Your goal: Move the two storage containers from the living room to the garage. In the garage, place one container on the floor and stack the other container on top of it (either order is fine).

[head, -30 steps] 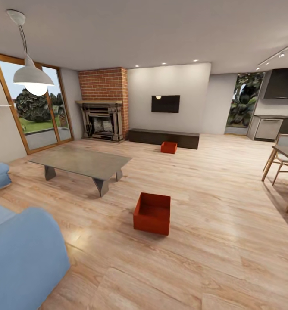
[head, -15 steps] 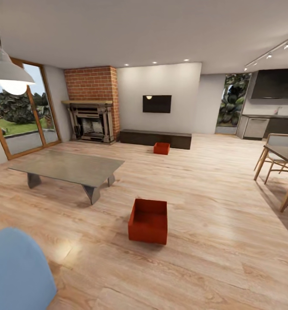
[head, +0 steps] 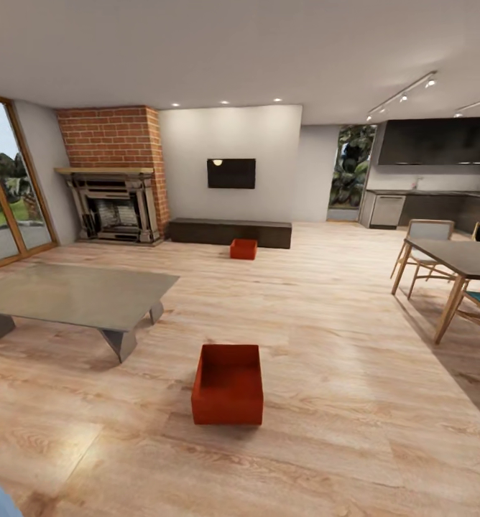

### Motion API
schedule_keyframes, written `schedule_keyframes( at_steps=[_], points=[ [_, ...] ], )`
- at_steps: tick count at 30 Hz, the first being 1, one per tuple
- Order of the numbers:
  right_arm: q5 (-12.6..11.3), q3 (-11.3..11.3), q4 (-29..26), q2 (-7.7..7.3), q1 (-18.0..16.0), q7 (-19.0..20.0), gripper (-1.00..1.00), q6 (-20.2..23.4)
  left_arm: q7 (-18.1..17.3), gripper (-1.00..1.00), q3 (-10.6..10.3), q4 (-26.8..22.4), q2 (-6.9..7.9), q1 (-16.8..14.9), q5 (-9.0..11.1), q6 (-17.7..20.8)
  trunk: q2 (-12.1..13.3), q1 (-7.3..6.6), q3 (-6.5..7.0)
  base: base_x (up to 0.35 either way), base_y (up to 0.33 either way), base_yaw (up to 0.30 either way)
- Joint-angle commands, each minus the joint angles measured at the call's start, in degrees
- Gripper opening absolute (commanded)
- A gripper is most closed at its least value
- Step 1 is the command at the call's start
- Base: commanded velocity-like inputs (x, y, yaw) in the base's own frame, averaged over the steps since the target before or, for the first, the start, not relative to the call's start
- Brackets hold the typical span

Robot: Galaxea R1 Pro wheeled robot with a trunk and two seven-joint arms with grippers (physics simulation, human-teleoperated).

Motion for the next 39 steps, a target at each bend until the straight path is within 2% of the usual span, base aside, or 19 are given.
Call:
schedule_keyframes(
  at_steps=[1,22,39],
  points=[
    [0.2,0.3,0.2,0.03,-0.1,-0.3,1.00,-0.3,0.0,1.00,0.0,-0.1,0.00,0.0,0.2,-0.1,0.0,0.03,-0.05,0.316,0.093,-0.252],
    [0.7,0.7,0.2,-0.10,-0.1,-0.3,1.00,-0.2,0.0,1.00,0.0,-0.1,0.00,0.0,0.2,-0.1,0.0,0.03,-0.05,0.250,0.030,-0.014],
    [0.7,0.7,0.2,-0.14,-0.1,-0.3,1.00,-0.2,0.0,1.00,0.0,-0.1,0.00,0.0,0.2,-0.1,0.0,0.03,-0.05,0.314,0.000,0.000]
  ],
)
